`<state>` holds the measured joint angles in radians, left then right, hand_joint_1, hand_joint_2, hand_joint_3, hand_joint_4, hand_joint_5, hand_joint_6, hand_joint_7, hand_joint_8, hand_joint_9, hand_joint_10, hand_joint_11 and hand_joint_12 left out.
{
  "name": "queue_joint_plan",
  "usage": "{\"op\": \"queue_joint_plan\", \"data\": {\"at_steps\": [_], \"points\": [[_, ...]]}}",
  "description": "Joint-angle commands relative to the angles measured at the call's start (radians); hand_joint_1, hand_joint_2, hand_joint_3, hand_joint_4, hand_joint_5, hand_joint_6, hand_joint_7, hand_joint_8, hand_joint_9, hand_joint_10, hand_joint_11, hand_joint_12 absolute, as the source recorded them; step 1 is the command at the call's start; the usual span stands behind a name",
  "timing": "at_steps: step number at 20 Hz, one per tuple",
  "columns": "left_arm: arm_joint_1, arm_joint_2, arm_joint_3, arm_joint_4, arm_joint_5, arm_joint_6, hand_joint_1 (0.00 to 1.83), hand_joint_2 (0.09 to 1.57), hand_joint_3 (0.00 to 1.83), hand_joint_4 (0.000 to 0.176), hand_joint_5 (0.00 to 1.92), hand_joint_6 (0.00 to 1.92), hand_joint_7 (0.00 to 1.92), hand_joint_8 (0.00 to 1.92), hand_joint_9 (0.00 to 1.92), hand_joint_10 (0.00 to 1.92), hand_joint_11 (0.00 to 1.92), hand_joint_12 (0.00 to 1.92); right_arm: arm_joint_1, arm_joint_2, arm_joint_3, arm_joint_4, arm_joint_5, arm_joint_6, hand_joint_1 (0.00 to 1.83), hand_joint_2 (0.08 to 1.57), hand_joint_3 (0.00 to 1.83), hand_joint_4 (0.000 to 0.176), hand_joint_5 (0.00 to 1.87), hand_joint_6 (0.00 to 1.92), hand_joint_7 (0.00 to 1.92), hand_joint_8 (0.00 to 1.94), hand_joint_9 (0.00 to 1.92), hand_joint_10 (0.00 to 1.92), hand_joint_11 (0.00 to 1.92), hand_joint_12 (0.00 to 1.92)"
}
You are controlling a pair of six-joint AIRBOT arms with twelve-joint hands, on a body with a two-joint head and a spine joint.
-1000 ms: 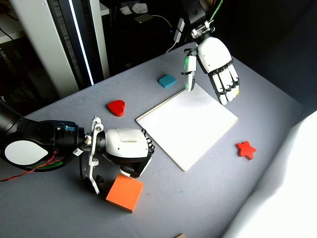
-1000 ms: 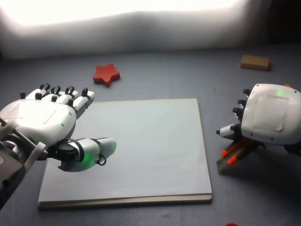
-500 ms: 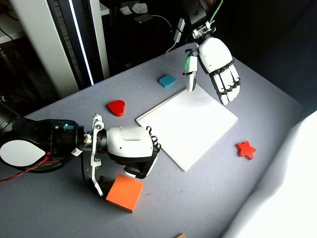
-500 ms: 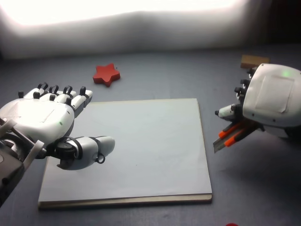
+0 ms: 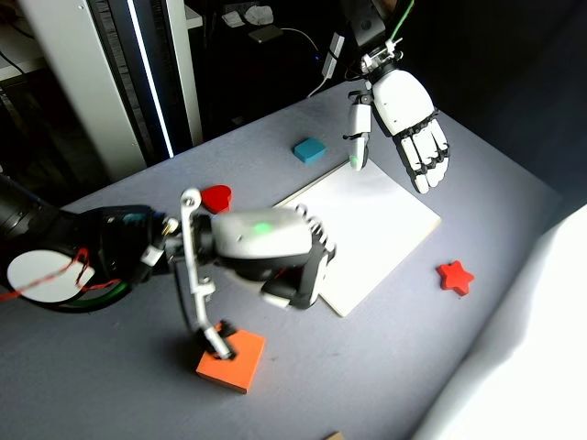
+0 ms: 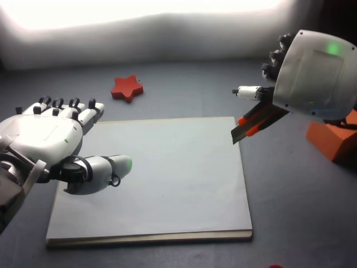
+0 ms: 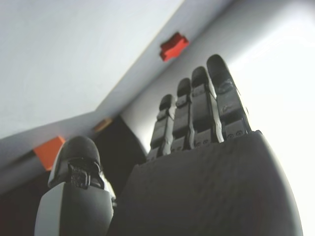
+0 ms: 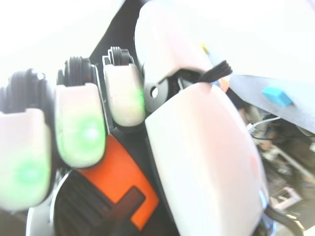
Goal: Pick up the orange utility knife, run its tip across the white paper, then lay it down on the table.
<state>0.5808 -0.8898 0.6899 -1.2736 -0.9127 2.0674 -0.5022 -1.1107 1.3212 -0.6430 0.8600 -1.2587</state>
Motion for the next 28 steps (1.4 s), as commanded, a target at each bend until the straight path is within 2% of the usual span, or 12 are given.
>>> {"op": "queue_joint_plan", "data": {"at_steps": [1, 4, 6, 10, 14, 17, 22, 28], "points": [[-0.003, 0.001, 0.005, 0.061, -0.068, -0.002, 0.00, 1.20, 0.00, 0.065, 0.00, 0.00, 0.09, 0.00, 0.12, 0.00, 0.00, 0.58, 0.019, 0.010, 0.002, 0.011, 0.075, -0.012, 1.51, 1.35, 0.00, 0.176, 1.42, 1.92, 1.61, 1.94, 1.72, 1.92, 1.77, 1.92], [-0.002, 0.003, 0.015, 0.053, -0.068, -0.002, 0.00, 1.20, 0.00, 0.064, 0.00, 0.00, 0.08, 0.00, 0.13, 0.01, 0.00, 0.60, 0.033, -0.021, 0.011, -0.069, 0.075, -0.031, 1.51, 1.34, 0.00, 0.176, 1.46, 1.92, 1.61, 1.94, 1.72, 1.92, 1.76, 1.92], [-0.001, 0.004, 0.023, 0.052, -0.068, -0.002, 0.00, 1.20, 0.00, 0.064, 0.00, 0.00, 0.06, 0.00, 0.11, 0.00, 0.00, 0.62, 0.037, -0.057, 0.022, -0.070, 0.079, -0.090, 1.48, 1.33, 0.00, 0.176, 1.41, 1.92, 1.60, 1.94, 1.72, 1.92, 1.77, 1.92], [-0.001, 0.005, 0.033, 0.052, -0.067, -0.002, 0.00, 1.21, 0.00, 0.059, 0.00, 0.00, 0.06, 0.01, 0.11, 0.01, 0.00, 0.59, 0.059, -0.160, 0.097, -0.113, 0.136, -0.222, 1.49, 1.33, 0.00, 0.176, 1.45, 1.92, 1.63, 1.94, 1.74, 1.92, 1.79, 1.92], [0.002, 0.005, 0.034, 0.052, -0.065, -0.002, 0.00, 1.20, 0.00, 0.062, 0.00, 0.00, 0.06, 0.00, 0.11, 0.00, 0.00, 0.57, 0.089, -0.220, 0.142, -0.193, 0.145, -0.248, 1.49, 1.33, 0.00, 0.176, 1.45, 1.92, 1.63, 1.94, 1.73, 1.92, 1.79, 1.92], [0.003, 0.005, 0.034, 0.052, -0.065, -0.002, 0.00, 1.20, 0.00, 0.059, 0.00, 0.00, 0.07, 0.00, 0.11, 0.00, 0.00, 0.59, 0.094, -0.283, 0.217, -0.274, 0.181, -0.274, 1.48, 1.35, 0.00, 0.176, 1.44, 1.92, 1.62, 1.94, 1.73, 1.92, 1.78, 1.92], [0.005, 0.004, 0.034, 0.052, -0.063, -0.002, 0.00, 1.20, 0.00, 0.060, 0.00, 0.00, 0.07, 0.00, 0.11, 0.00, 0.00, 0.55, 0.087, -0.369, 0.284, -0.281, 0.229, -0.320, 1.50, 1.33, 0.00, 0.176, 1.44, 1.92, 1.63, 1.94, 1.73, 1.92, 1.79, 1.92], [0.008, 0.003, 0.034, 0.053, -0.053, -0.002, 0.00, 1.20, 0.00, 0.060, 0.00, 0.00, 0.08, 0.00, 0.11, 0.00, 0.00, 0.57, 0.078, -0.449, 0.352, -0.289, 0.204, -0.339, 1.47, 1.35, 0.00, 0.176, 1.44, 1.92, 1.62, 1.94, 1.73, 1.92, 1.77, 1.92]]}}
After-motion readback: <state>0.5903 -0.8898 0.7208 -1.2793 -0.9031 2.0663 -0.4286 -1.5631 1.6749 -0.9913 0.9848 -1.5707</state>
